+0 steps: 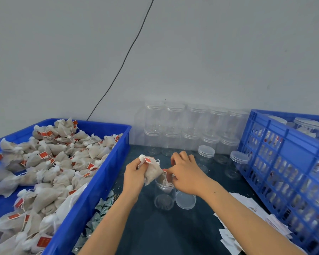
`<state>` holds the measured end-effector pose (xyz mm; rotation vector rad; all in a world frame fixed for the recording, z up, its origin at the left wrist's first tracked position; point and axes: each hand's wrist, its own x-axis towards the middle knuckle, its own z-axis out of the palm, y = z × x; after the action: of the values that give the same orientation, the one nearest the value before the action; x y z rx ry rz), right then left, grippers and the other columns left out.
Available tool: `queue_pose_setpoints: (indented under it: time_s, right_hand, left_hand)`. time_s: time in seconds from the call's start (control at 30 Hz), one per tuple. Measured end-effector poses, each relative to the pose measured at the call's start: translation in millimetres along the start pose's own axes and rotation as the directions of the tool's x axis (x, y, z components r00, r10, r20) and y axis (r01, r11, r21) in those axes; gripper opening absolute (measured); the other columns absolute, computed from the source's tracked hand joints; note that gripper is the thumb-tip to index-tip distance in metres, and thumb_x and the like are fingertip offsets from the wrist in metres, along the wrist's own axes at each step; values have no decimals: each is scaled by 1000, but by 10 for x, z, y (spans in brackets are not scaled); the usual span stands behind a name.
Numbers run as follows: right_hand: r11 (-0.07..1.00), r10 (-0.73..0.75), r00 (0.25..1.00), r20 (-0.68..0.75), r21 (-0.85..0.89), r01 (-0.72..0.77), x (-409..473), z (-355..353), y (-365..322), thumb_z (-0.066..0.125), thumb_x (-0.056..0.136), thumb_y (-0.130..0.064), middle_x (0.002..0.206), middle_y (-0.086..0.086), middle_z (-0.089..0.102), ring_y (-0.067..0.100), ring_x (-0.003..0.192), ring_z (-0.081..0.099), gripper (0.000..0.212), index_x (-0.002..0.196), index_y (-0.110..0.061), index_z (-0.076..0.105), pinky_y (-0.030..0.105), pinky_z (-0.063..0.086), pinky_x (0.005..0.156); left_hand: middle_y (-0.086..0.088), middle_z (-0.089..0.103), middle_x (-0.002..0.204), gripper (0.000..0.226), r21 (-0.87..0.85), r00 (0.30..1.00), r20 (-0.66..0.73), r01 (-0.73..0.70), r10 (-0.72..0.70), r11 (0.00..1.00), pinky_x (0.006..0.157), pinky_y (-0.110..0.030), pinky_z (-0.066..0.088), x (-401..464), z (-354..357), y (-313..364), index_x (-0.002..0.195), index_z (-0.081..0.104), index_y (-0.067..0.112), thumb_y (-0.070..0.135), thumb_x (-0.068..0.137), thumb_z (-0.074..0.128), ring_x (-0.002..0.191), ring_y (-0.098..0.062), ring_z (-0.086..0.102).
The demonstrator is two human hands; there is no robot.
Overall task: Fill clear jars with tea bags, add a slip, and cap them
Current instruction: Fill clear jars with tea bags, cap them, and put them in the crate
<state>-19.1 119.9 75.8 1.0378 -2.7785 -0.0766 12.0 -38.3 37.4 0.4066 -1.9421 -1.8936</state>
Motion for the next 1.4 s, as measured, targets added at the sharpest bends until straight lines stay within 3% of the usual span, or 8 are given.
queue_pose_setpoints:
  time_s: [0.13, 0.43, 0.57, 0.67, 0.77, 1.0, 1.17, 1.4]
  right_hand:
    - [999, 11, 998, 66, 39, -13, 45, -30, -67, 49, 88, -9, 145, 5, 30, 27, 135, 16, 32, 108, -22, 71, 47, 16, 110]
    - [961, 72, 983, 172, 253, -114, 103, 121, -21, 41, 85, 6, 144, 5, 37, 26, 135, 25, 50, 112, -24, 71, 44, 27, 107]
    - [631, 375, 927, -20, 738, -239, 127, 82, 54, 41, 90, 2, 110, 2, 62, 21, 107, 57, 35, 79, -24, 61, 35, 46, 89]
    - [345, 383, 923, 46, 919, -189, 115, 14, 81, 51, 98, -22, 99, -4, 66, 9, 87, 63, 10, 93, -28, 56, 25, 51, 72]
    - [380, 277, 961, 9, 917, -118, 89, 4, 71, 59, 95, -26, 93, -12, 64, 0, 78, 59, 6, 96, -32, 61, 8, 44, 59]
    - [509, 456, 886, -85, 842, -181, 75, 11, 135, 63, 91, -14, 83, -6, 65, 5, 65, 56, 7, 86, -18, 66, 8, 43, 50]
    - [672, 293, 954, -61, 723, -160, 67, 44, 95, 72, 82, -19, 83, -15, 63, 4, 76, 59, 13, 84, -26, 62, 14, 47, 66]
    - [996, -37, 995, -96, 78, 45, 143, -3, -65, 64, 87, -21, 100, 0, 61, 22, 95, 54, 8, 94, -20, 68, 32, 39, 75]
  left_hand:
    - [0, 66, 100, 22, -15, 1000, 8, -21, 21, 1000, 72, -23, 49, 7, 7, -36, 108, 67, 17, 28, 101, 49, 93, -14, 62]
    - [1, 65, 91, 17, 25, 1000, 2, -23, 23, 999, 62, -18, 43, 65, 3, -47, 99, 66, 20, 27, 100, 50, 84, -10, 61]
    - [7, 67, 84, 20, -25, 990, 109, -86, 88, 996, 58, -11, 48, 16, 13, 11, 87, 62, 27, 18, 100, 49, 75, -3, 64]
    - [1, 63, 86, 17, -56, 967, 192, -158, 166, 986, 57, -11, 49, -34, 74, 57, 90, 56, 17, 14, 102, 45, 70, 0, 60]
    - [-4, 59, 89, 16, -43, 948, 257, -185, 189, 982, 59, -12, 50, -74, 168, 133, 91, 51, 12, 14, 103, 41, 76, -5, 58]
    - [-10, 59, 104, 8, 74, 951, 261, -189, 164, 979, 80, -23, 52, -135, 179, 233, 97, 47, 9, 12, 102, 41, 91, -13, 59]
    - [-3, 63, 88, 7, 185, 971, 143, -214, 190, 959, 72, -24, 48, -8, 114, 158, 97, 53, 12, 12, 99, 46, 87, -26, 58]
    - [-2, 57, 76, 13, 210, 956, -22, -281, 292, 936, 61, -24, 42, 32, 46, 24, 99, 52, 10, 4, 99, 41, 71, -21, 51]
